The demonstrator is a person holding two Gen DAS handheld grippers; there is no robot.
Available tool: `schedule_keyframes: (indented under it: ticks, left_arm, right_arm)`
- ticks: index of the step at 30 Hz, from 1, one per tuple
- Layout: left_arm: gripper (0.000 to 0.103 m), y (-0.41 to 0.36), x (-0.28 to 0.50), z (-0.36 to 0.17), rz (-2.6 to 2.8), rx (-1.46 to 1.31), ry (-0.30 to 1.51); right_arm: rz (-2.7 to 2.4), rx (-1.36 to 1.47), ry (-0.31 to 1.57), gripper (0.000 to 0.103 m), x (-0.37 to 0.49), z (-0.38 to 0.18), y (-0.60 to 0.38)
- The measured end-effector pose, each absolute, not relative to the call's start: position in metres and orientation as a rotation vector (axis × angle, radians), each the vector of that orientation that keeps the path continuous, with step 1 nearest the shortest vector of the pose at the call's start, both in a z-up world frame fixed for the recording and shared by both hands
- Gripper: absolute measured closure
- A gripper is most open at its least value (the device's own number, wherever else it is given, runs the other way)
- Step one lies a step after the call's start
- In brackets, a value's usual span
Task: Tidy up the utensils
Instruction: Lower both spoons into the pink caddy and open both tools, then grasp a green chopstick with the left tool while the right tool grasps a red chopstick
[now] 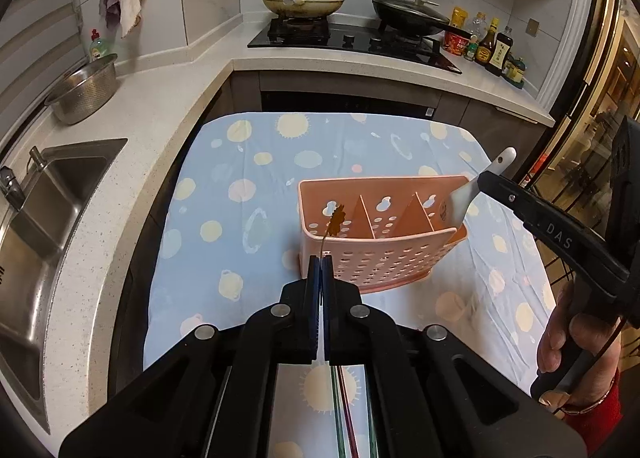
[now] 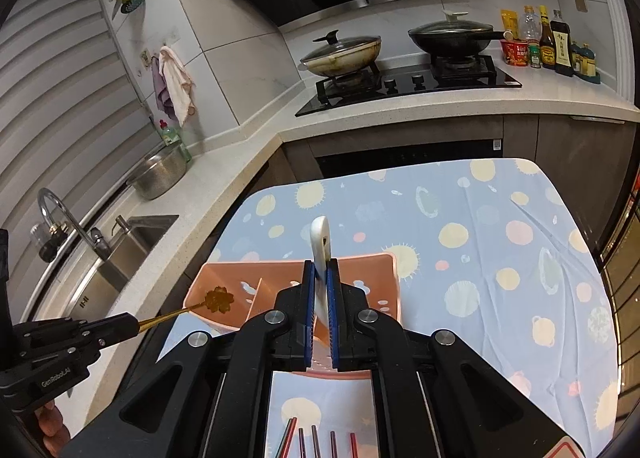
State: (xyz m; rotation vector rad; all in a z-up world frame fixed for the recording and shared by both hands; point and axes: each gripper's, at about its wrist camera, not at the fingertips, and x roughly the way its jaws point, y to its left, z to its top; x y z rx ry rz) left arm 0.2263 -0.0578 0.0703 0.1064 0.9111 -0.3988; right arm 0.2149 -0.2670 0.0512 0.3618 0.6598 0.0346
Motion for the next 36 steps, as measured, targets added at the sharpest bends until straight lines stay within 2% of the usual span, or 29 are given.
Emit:
schedule_keyframes:
  ticks: [7,8,9,11,14,17,21,24,36]
  left_arm:
    - [0.099,-0.054,0.239,0.067,-0.400,0.054,0.902]
    - [0.091,-0.054,0.240,0.068,-0.392,0.048,0.895]
    - [0.074,-0.053,0.240,0.069,-0.383,0.043,0.886]
    - [0.052,-0.050,0.239,0.073,-0.360,0.031,0.862]
    - [0.044,-0.043,0.235,0.081,-0.346,0.019,0.825]
    - [0.042,-0.035,0.228,0.086,-0.335,0.004,0.811]
    - [0.033,-0.023,0.210,0.087,-0.324,-0.014,0.804]
    - [0.031,-0.017,0.189,0.080,-0.315,0.004,0.807]
    - [0.029,-0.002,0.114,-0.010,-0.295,0.024,0.975]
  right_arm:
    - [0.001,0.320,0.653,0.092,0.214,0.045,-0.266]
    - [-0.003,0.313,0.649,0.091,0.213,0.045,-0.265]
    - [-0.005,0.313,0.650,0.090,0.213,0.045,-0.266]
    - [-0.007,0.319,0.645,0.083,0.209,0.047,-0.268]
    - [-0.013,0.327,0.630,0.079,0.197,0.050,-0.269]
    - [-0.018,0.328,0.616,0.077,0.181,0.056,-0.269]
    - [-0.024,0.338,0.609,0.071,0.152,0.058,-0.270]
    - [-0.028,0.351,0.622,0.070,0.122,0.054,-0.271]
    - [-0.067,0.343,0.828,0.070,0.016,-0.017,-0.252]
